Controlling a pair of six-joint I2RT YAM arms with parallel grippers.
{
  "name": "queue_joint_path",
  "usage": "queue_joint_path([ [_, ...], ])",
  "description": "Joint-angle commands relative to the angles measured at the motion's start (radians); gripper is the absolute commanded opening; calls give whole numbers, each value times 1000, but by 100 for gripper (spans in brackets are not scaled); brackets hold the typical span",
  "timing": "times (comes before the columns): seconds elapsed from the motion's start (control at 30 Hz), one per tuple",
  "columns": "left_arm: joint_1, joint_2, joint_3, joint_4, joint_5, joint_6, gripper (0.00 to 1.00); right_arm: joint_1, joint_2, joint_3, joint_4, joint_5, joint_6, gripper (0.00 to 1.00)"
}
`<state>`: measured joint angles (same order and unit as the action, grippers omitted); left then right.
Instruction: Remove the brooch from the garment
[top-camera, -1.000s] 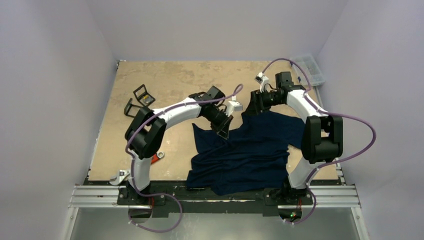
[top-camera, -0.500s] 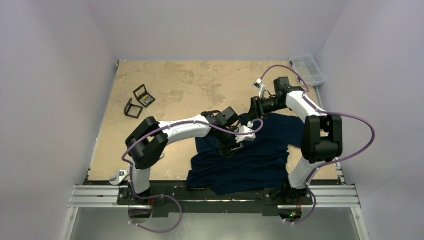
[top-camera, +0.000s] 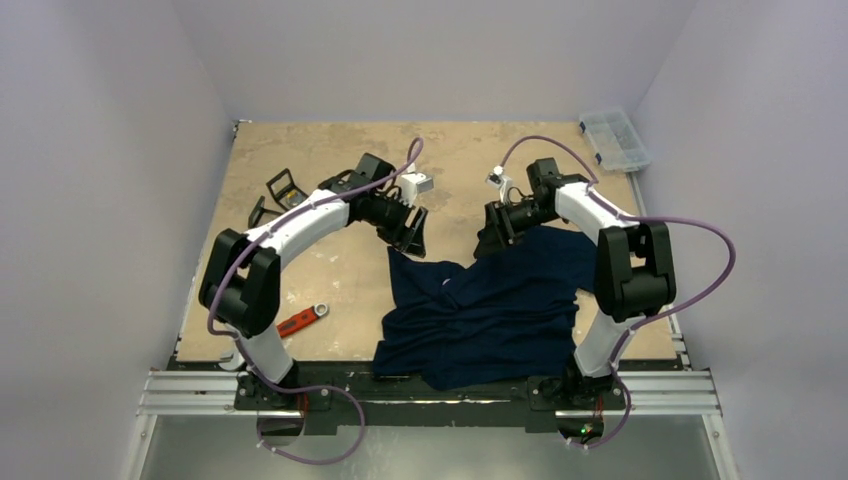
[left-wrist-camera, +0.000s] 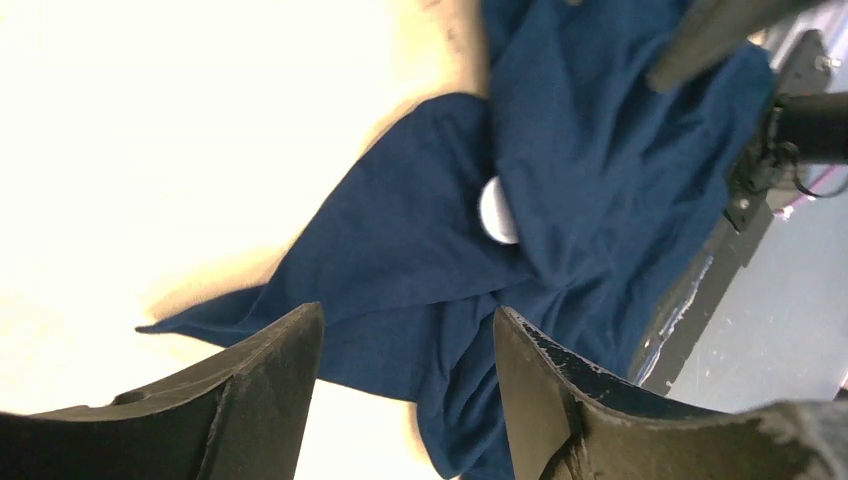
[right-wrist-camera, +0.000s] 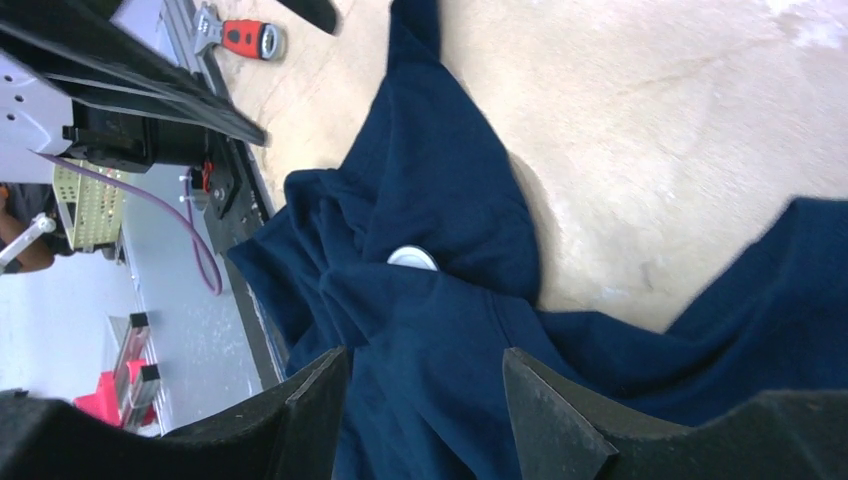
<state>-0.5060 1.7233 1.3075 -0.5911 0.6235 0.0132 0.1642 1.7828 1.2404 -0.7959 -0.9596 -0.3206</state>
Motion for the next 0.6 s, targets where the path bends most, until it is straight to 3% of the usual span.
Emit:
queue_joint_path([
  [0.0, -15, 64, -17, -31, -130, -124, 63, 59, -3, 46, 38, -3, 25, 64],
  [0.17, -6, 100, -41, -13, -264, -203, 69, 89, -3, 28, 46, 83, 2, 74],
  [0.33, -14, 150, -20, 19, -276, -220, 71, 100, -6, -24, 86, 191, -16, 76],
  [0.57, -56, 250, 24, -6, -296, -207, 58, 101, 22, -50, 35, 268, -60, 72],
])
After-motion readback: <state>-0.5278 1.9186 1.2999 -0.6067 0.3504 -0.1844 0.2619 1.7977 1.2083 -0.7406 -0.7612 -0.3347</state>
